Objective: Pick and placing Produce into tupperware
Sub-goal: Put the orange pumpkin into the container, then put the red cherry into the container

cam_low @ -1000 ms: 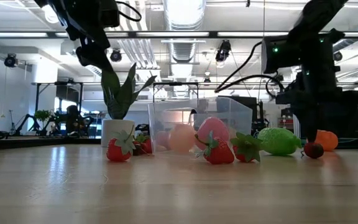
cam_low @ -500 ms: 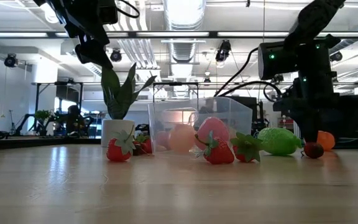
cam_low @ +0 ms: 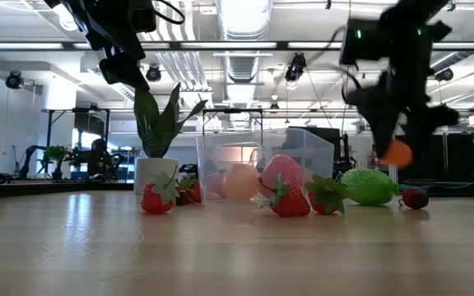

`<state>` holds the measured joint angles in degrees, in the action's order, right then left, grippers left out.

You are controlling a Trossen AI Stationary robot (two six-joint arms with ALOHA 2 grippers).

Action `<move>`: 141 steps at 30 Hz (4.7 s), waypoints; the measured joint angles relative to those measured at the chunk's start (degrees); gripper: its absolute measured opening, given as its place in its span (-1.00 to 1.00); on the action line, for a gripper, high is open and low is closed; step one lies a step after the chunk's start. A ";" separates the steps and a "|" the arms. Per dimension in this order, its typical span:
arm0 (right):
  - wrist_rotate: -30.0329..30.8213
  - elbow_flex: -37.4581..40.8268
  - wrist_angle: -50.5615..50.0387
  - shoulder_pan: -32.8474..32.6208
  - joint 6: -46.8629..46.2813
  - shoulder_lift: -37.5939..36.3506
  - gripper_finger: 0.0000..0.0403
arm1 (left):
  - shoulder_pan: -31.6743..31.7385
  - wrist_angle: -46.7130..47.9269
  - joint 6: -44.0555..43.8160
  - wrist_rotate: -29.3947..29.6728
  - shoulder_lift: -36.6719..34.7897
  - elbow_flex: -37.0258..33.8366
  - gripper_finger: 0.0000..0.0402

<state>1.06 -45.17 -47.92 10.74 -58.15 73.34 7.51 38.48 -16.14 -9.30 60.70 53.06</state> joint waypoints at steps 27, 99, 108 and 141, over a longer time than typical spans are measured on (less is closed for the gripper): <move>-3.02 -28.98 -2.98 -7.16 25.03 23.58 0.40 | -0.07 1.20 -1.37 0.83 0.01 -0.04 0.67; 9.73 -3.78 -10.58 -23.21 -13.84 -0.06 0.39 | 0.00 -33.56 19.56 12.83 27.10 -16.26 -0.20; 10.03 -3.78 -9.92 -23.21 -13.86 -0.06 0.38 | -0.02 -33.78 19.54 12.39 28.13 -16.09 -0.38; 9.09 -3.78 -8.74 -23.19 -12.85 -0.08 0.37 | 0.04 -37.98 15.54 -10.52 17.22 -5.61 -0.70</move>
<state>10.15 -48.95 -56.66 -12.45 -70.99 73.26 7.55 0.50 -0.60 -19.82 77.92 47.44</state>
